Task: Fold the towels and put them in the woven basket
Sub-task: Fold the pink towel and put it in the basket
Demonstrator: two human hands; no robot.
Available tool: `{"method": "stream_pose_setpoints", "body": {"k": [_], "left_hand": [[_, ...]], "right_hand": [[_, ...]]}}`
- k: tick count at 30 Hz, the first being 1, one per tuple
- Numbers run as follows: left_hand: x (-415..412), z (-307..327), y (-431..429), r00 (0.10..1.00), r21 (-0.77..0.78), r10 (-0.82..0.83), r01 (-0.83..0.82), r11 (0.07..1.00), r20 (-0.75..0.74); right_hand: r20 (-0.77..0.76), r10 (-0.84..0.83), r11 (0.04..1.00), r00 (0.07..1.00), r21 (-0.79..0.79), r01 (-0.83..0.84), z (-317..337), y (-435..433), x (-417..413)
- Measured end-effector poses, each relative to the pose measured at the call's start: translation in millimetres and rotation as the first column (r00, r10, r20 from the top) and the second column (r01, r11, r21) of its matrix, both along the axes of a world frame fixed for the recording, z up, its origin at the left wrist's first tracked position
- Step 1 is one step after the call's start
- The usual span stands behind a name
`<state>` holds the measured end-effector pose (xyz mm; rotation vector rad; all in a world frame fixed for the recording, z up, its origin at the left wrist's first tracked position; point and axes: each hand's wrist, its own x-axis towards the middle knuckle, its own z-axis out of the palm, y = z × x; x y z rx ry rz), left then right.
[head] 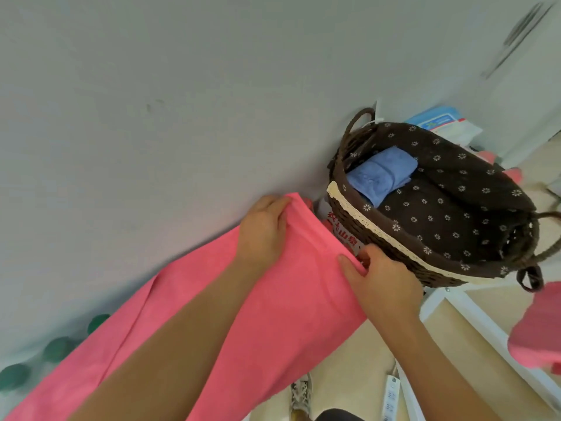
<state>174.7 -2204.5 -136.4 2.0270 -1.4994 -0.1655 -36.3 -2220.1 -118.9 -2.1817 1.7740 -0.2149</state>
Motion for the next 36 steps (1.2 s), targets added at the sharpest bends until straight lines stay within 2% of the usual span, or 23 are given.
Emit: {"method": "stream_pose_setpoints", "body": {"k": [4, 7, 11, 14, 17, 19, 22, 25, 27, 29, 31, 33, 36], "left_hand": [[-2.8, -1.2, -14.8, 0.998, 0.053, 0.008, -0.012, 0.999, 0.062], [-3.7, -8.9, -20.6, 0.989, 0.151, -0.016, -0.007, 0.988, 0.150], [-9.6, -4.1, -19.8, 0.989, 0.226, -0.053, 0.020, 0.974, 0.137], [-18.7, 8.9, -0.1, 0.992, 0.185, -0.083, 0.064, 0.981, 0.096], [-37.0, 1.5, 38.2, 0.942, 0.270, -0.240, 0.173, 0.947, 0.237], [-42.3, -9.2, 52.0, 0.931, 0.373, -0.277, 0.176, 0.911, 0.236], [-36.8, -10.1, 56.8, 0.944, 0.389, -0.256, 0.160, 0.907, 0.209], [-30.8, 11.6, 83.4, 0.975, 0.309, -0.153, 0.098, 0.946, 0.159], [-22.5, 26.3, 122.6, 0.989, 0.266, -0.048, 0.010, 0.964, 0.139], [-9.8, 32.5, 172.7, 0.989, 0.204, 0.025, -0.055, 0.977, 0.146], [5.9, 34.0, 225.1, 0.979, 0.178, 0.115, -0.145, 0.973, 0.167], [23.2, 31.6, 273.7, 0.954, 0.181, 0.246, -0.276, 0.944, 0.171], [43.5, 29.1, 333.9, 0.911, 0.200, 0.369, -0.403, 0.893, 0.187]], "right_hand": [[-0.093, 0.031, 0.999, 0.995, 0.021, -0.029, 3.8, -2.1, -8.3], [-0.146, 0.055, 0.998, 0.988, -0.019, -0.059, 3.6, 1.6, -12.4], [-0.035, 0.085, 0.968, 0.996, -0.235, -0.091, -9.7, 14.6, -12.1], [0.076, 0.238, 0.925, 0.968, -0.322, -0.202, -18.0, 20.2, -2.7], [0.050, 0.366, 0.909, 0.929, -0.232, -0.345, -32.1, 25.1, 9.3], [-0.015, 0.418, 0.896, 0.908, -0.155, -0.415, -39.4, 26.9, 12.6], [-0.111, 0.458, 0.877, 0.882, -0.103, -0.469, -42.3, 22.9, 9.8], [-0.178, 0.469, 0.867, 0.865, -0.094, -0.490, -38.7, 18.7, 8.0], [-0.197, 0.465, 0.877, 0.863, -0.030, -0.480, -30.5, 20.2, 12.7], [-0.151, 0.462, 0.884, 0.874, 0.003, -0.467, -18.2, 27.8, 24.6], [-0.036, 0.503, 0.863, 0.864, -0.035, -0.504, -8.3, 43.1, 46.5], [0.097, 0.617, 0.787, 0.781, -0.110, -0.607, -1.3, 65.3, 76.7], [0.187, 0.793, 0.609, 0.579, -0.229, -0.760, 0.1, 110.4, 125.0]]}}
